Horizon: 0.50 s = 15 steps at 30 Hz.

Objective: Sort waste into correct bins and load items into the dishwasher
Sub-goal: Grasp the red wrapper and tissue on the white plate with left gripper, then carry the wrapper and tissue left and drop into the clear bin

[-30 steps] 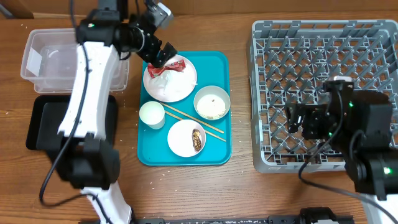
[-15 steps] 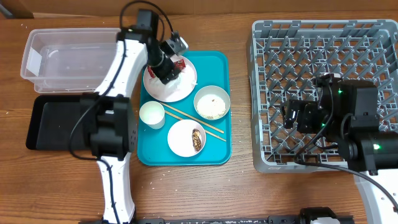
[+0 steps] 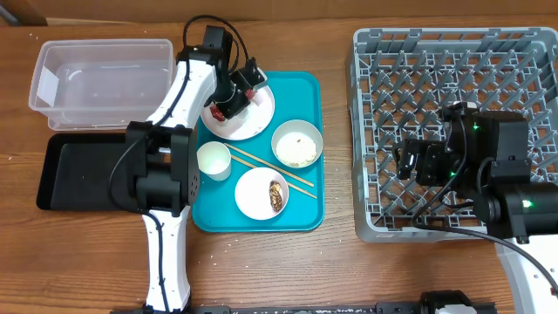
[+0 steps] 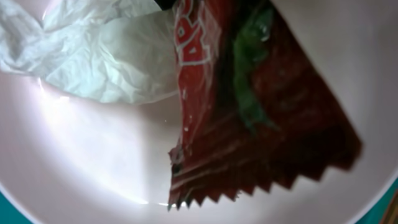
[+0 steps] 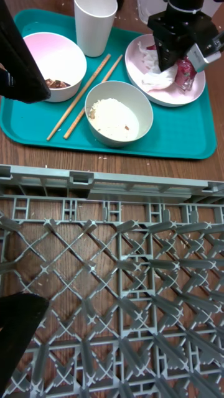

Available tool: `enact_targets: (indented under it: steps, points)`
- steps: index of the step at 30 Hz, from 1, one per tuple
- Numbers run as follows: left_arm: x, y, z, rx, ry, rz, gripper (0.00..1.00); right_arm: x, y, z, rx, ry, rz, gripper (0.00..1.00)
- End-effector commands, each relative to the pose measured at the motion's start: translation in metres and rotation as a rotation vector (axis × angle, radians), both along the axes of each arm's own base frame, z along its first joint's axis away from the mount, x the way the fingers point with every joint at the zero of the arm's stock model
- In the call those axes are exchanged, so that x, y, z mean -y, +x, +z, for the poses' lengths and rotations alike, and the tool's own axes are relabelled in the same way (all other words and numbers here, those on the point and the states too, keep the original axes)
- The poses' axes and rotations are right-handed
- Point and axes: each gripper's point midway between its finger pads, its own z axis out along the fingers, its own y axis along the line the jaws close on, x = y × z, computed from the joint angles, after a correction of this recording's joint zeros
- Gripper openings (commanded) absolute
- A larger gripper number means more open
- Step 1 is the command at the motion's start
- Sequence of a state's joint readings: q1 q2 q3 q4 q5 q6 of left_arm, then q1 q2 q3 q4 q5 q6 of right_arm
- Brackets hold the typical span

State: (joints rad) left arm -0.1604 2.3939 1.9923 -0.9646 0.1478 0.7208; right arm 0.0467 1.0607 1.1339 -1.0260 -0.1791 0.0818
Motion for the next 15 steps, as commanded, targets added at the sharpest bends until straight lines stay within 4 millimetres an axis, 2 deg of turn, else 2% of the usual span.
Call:
enact_targets:
  steps: [1, 4, 7, 9, 10, 12, 15]
  points:
    - [0.0, 0.007, 0.015, -0.006, -0.015, 0.178, 0.04, -0.002, 0.003, 0.01, 0.031, 0.006, 0.008, 1.0]
    - [0.002, 0.016, 0.063, 0.034, -0.061, 0.303, 0.04, -0.002, 0.003, 0.01, 0.031, 0.006, 0.007, 1.0]
    - [-0.001, 0.019, 0.126, 0.096, -0.109, 0.396, 0.04, -0.002, 0.003, 0.01, 0.031, 0.006, 0.008, 1.0]
    - [-0.012, 0.017, 0.168, 0.147, -0.128, 0.466, 0.04, -0.002, 0.003, 0.01, 0.031, 0.006, 0.008, 1.0]
    - [-0.023, 0.016, 0.185, 0.175, -0.123, 0.524, 0.04, -0.002, 0.003, 0.01, 0.031, 0.006, 0.008, 1.0]
    - [-0.057, 0.015, 0.213, 0.24, -0.093, 0.671, 0.04, -0.002, 0.003, 0.01, 0.032, 0.007, 0.008, 1.0]
    - [-0.115, 0.012, 0.228, 0.289, -0.058, 0.872, 0.04, -0.002, 0.003, 0.01, 0.031, 0.007, 0.008, 1.0]
